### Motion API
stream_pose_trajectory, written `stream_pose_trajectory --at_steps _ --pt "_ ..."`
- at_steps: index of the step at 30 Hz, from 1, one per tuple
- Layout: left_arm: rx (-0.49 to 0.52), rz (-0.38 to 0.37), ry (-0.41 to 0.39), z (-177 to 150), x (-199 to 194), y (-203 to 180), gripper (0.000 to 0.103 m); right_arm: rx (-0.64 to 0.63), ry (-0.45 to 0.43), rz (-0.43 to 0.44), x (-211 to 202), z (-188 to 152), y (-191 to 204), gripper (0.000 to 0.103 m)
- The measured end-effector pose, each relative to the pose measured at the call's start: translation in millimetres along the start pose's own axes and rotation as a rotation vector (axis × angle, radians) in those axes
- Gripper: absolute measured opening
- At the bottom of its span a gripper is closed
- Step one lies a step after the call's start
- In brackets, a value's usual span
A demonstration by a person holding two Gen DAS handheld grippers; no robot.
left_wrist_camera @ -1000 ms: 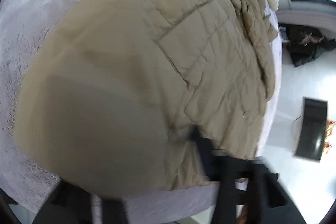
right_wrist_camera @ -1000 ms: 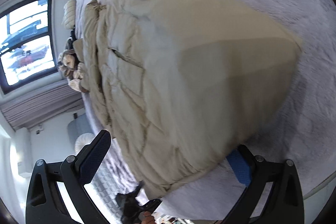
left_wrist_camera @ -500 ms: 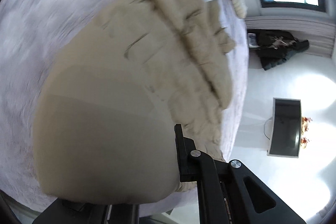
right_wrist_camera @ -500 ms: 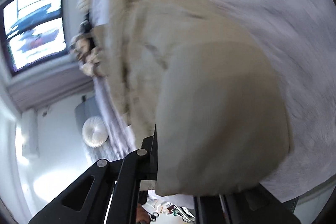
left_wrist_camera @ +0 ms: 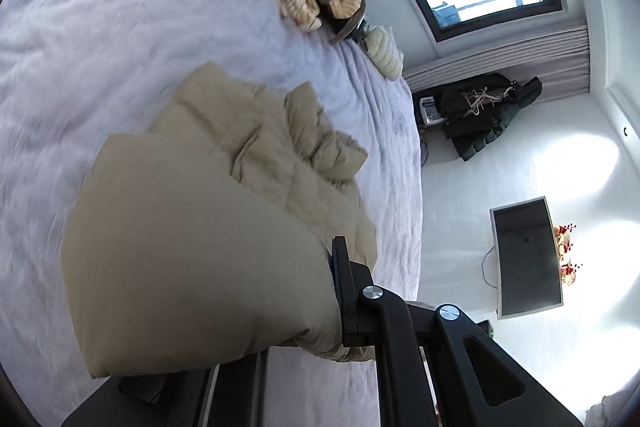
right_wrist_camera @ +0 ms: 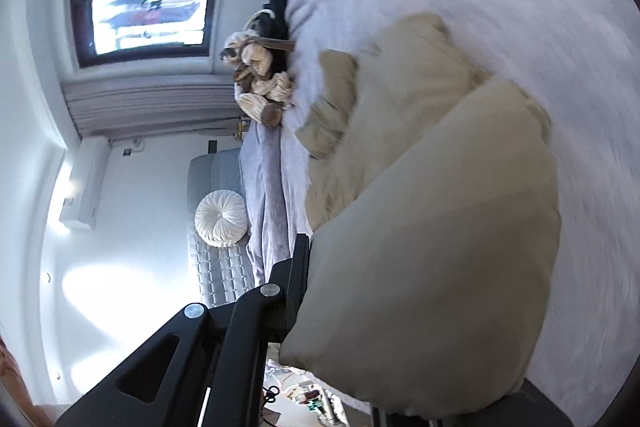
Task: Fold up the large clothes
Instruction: 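Lift the held hem with both tools, fold it toward the collar, release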
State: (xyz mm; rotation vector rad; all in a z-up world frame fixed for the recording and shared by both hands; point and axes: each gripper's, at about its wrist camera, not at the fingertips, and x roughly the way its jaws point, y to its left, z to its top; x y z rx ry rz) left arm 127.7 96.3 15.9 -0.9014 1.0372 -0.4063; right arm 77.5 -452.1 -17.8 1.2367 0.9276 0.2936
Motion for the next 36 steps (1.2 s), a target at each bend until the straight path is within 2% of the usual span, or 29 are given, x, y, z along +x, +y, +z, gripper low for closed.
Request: stream_pose_trajectory --at_steps 9,15,22,25,27,31,34,36 --pt "0.033 0.053 0.066 70.6 47.0 1.4 0.011 -0.092 0.021 -0.088 46.0 64.1 39.6 0.007" --pt "0.048 0.121 0.124 118.7 114.5 19.1 0.012 -0.036 0.002 -0.162 94.8 111.0 25.9 0.007" --pt "0.103 0.200 0.151 144.5 178.2 38.0 0.012 -0.005 -0.005 -0.250 145.9 150.5 -3.3 0.007" --pt "0.163 0.278 0.159 147.9 201.1 40.6 0.012 0.011 -0.014 -0.270 162.1 160.4 -19.6 0.008" --pt "0.187 0.325 0.167 148.4 212.2 41.2 0.015 0.025 -0.017 -0.283 170.8 164.0 -28.5 0.010" --pt "0.193 0.348 0.191 152.9 215.8 39.4 0.016 0.043 -0.019 -0.303 177.6 168.5 -34.5 0.011" --pt "0.215 0.334 0.193 152.0 204.9 32.9 0.020 0.025 -0.005 -0.307 177.5 170.4 -29.1 0.017" --pt "0.263 0.337 0.202 147.4 197.1 24.5 0.021 0.016 -0.006 -0.291 175.1 169.4 -23.9 0.039"
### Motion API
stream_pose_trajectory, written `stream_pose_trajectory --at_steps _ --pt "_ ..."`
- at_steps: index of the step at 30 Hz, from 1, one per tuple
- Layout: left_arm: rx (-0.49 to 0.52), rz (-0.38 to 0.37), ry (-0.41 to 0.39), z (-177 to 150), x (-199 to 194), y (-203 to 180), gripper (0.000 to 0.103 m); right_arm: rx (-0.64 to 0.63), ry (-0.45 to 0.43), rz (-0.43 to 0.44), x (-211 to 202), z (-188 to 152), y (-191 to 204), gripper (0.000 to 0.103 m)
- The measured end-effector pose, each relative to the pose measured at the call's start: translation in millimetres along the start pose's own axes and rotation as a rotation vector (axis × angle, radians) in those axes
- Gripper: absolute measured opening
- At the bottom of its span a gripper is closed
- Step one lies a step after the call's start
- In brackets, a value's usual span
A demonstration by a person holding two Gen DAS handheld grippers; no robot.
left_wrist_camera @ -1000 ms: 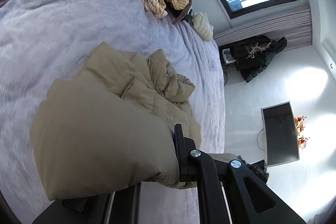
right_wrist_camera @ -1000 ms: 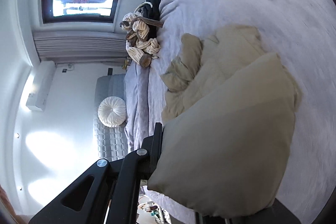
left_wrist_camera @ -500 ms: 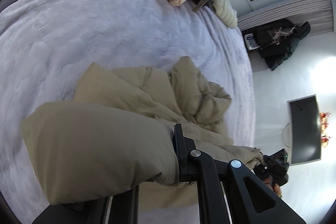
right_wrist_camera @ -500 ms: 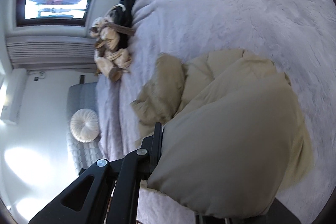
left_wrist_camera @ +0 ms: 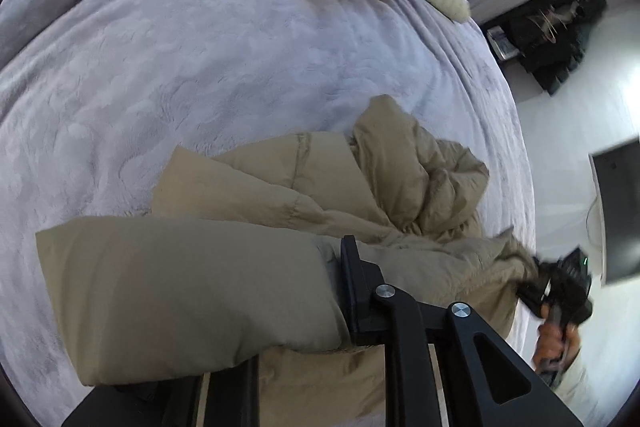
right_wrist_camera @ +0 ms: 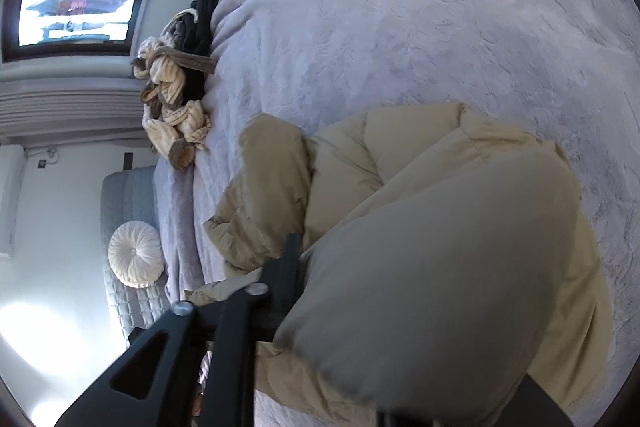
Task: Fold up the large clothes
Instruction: 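Lift the held hem with both tools, fold it toward the collar, release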
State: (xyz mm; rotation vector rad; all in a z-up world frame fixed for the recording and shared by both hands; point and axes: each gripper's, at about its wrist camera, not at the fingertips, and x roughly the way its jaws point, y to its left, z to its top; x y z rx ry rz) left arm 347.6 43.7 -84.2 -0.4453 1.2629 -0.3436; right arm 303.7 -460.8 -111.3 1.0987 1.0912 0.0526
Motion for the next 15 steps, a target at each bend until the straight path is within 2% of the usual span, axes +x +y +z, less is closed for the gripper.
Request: stream_pose_trajectory --at_steps 1,2,3,9,13,15 --pt "0.024 0.007 0.002 -2.0 -3.6 -3.4 0.021 -0.005 -0.005 0.009 -3.6 0.6 2.5 0.045" --pt "0.051 0.013 0.003 -4.2 -7.6 -7.0 0.021 -0.011 -0.012 0.017 -7.0 1.1 5.2 0.056" --pt "0.087 0.026 0.006 -7.5 -12.7 -11.6 0.021 -0.016 -0.017 0.019 -10.2 1.0 7.3 0.058" --pt "0.226 0.087 0.027 -20.4 -28.7 -28.2 0.021 -0.062 -0.016 0.013 -25.7 -2.6 15.9 0.058" --pt "0.255 0.090 0.051 -14.8 -25.9 -33.0 0.021 -0.053 -0.028 -0.017 -24.4 -0.6 11.6 0.058" --pt "0.247 0.078 0.084 -8.6 -17.7 -34.0 0.040 -0.022 -0.048 -0.044 -19.3 5.8 6.1 0.058"
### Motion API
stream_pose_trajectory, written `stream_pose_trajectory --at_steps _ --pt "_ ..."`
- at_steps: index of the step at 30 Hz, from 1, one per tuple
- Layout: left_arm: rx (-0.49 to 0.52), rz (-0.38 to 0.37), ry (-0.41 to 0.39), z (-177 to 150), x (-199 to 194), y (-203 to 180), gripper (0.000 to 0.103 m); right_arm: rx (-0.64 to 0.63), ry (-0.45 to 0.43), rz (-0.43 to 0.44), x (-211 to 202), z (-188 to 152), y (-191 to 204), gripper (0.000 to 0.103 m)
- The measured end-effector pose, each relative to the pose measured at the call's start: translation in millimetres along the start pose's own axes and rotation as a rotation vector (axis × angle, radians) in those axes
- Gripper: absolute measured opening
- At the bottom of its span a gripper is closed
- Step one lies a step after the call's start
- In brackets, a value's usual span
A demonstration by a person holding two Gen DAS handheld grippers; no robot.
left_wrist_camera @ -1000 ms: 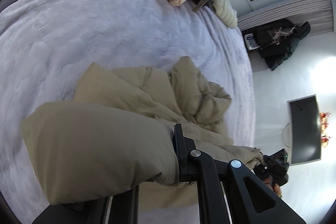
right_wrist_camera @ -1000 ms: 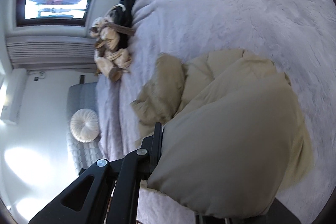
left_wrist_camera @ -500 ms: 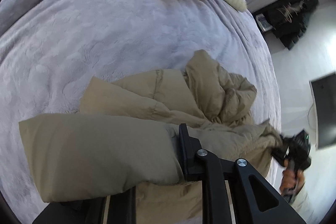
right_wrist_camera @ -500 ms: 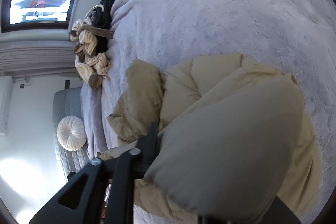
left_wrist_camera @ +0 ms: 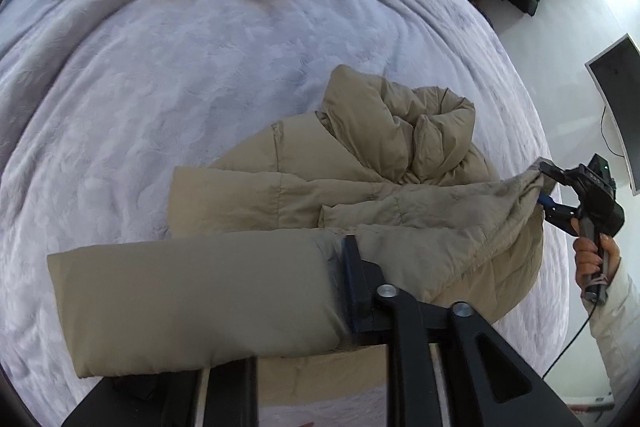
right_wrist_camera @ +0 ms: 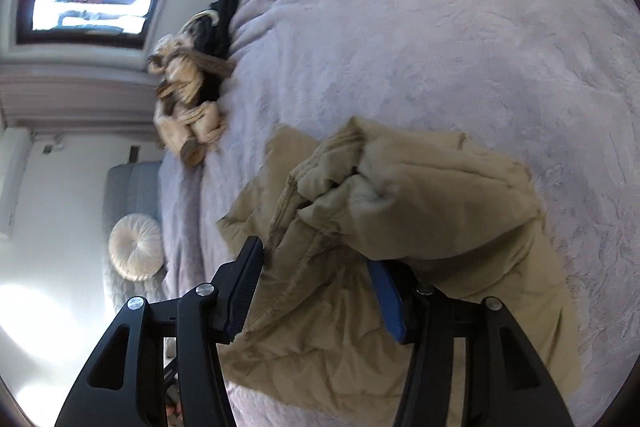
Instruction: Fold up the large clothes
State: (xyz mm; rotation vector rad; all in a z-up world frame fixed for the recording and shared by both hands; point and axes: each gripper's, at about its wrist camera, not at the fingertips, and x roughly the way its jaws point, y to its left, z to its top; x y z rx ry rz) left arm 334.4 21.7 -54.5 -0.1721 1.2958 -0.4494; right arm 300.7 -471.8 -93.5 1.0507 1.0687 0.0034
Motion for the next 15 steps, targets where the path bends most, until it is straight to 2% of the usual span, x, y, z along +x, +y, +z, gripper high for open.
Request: stream_pose_trajectory --at_steps 1,2,4,7,10,13,15 --pt "-0.016 -0.025 0.016 3.7 3.7 1.2 0.067 0.009 -0.002 -0.011 4.6 3.0 -3.3 0.058" --pt "-0.027 -0.024 0.013 5.7 4.2 1.3 0.083 0.018 -0.006 -0.029 9.0 4.8 -6.9 0.058" --pt "-0.014 -0.002 -0.021 7.3 -1.0 -1.3 0.100 0.041 -0.004 -0.050 16.6 5.6 -14.4 0.058" --pt "0.003 0.057 -0.066 3.0 -10.8 -1.6 0.101 0.058 -0.004 -0.056 20.8 5.0 -22.6 0.058" --pt "0.021 0.166 -0.136 -1.2 -26.0 -0.7 0.101 0.038 -0.009 -0.063 15.3 4.5 -18.9 0.058" --pt "-0.013 0.158 -0.167 -1.3 -33.4 6.5 0.101 -0.030 -0.023 -0.074 0.8 -1.5 -5.7 0.058" --pt "-0.057 0.118 -0.177 -0.9 -30.6 15.5 0.086 -0.133 -0.037 -0.110 -11.6 -10.9 7.4 0.057"
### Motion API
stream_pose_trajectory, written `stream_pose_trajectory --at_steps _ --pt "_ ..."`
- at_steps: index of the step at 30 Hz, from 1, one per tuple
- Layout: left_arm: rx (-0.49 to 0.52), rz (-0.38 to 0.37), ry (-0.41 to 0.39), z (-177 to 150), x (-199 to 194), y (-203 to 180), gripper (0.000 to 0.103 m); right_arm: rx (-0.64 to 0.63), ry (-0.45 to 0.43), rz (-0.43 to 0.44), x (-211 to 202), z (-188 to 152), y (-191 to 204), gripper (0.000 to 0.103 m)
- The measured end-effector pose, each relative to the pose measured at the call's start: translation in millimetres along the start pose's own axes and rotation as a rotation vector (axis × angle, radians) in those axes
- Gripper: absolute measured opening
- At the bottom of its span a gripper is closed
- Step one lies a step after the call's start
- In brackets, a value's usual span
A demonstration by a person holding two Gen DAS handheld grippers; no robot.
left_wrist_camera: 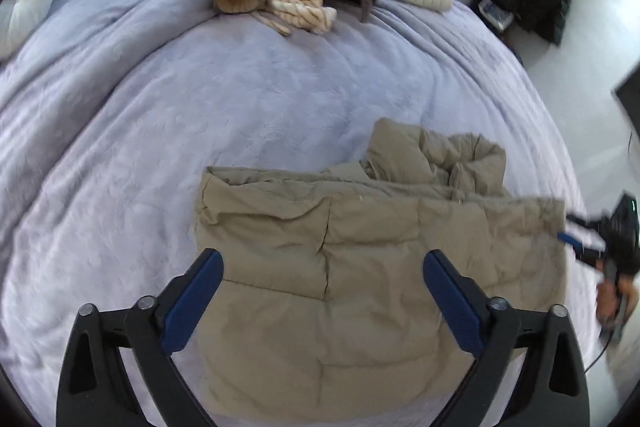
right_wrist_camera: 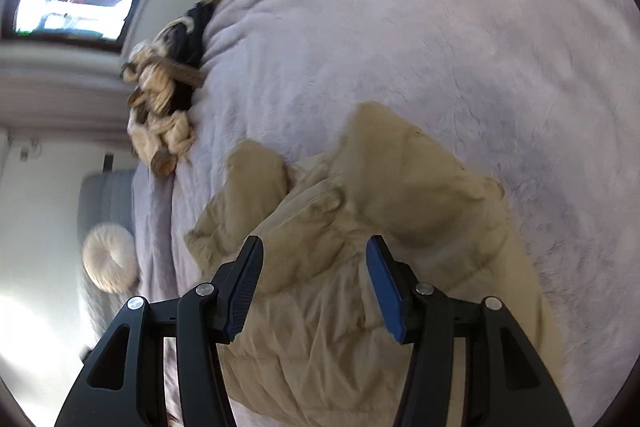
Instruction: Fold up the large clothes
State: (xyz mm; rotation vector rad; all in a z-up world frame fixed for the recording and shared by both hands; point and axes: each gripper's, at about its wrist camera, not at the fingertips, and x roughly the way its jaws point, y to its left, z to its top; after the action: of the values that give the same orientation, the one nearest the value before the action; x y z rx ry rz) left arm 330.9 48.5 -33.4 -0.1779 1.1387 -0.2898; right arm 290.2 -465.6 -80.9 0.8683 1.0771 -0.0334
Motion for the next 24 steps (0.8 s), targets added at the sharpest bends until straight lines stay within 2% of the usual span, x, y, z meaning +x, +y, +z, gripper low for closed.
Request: stream_pose_trajectory --at_steps 1,2,3,4,5,7,10,12,18,24 --pt "-0.013 -0.009 0.009 0.3 5.4 3.0 0.071 -0.054 -0.007 -0.030 -5.1 -4.6 6.4 0.056" --pt "-0.027 0.005 0.015 1.0 13.7 4.2 0.062 -0.134 -0.010 -0.068 -8.9 -11.2 14.4 0.039" --pt "-0.038 0.030 0.012 0.5 23.1 7.3 0.058 -0.184 -0.004 -0.094 -9.3 -15.5 18.6 0.020" --pt "-0.041 0.039 0.010 0.3 31.1 9.2 0.047 -0.241 0.004 -0.129 -7.1 -19.8 22.8 0.016" --pt "-0.040 0.045 0.014 0.1 40.8 11.3 0.040 -0.278 0.003 -0.157 -4.9 -21.8 24.8 0.016" --pt "-0.043 0.076 0.026 -0.2 66.2 14.3 0.040 -0.333 -0.005 -0.239 6.9 -20.9 23.2 0.016" --pt "-0.041 0.130 0.015 1.7 97.9 18.0 0.040 -0.342 -0.036 -0.321 25.5 -12.1 9.4 0.016" --pt "-0.042 0.148 0.004 4.7 116.2 18.3 0.041 -0.321 -0.062 -0.356 39.7 -1.5 -3.2 0.010" --pt "-0.073 0.159 -0.036 20.3 152.8 23.0 0.041 -0.229 -0.127 -0.379 72.0 24.9 -26.9 0.009" --pt "-0.109 0.176 -0.061 28.2 176.7 29.4 0.041 -0.140 -0.169 -0.314 86.9 34.2 -53.7 0.003"
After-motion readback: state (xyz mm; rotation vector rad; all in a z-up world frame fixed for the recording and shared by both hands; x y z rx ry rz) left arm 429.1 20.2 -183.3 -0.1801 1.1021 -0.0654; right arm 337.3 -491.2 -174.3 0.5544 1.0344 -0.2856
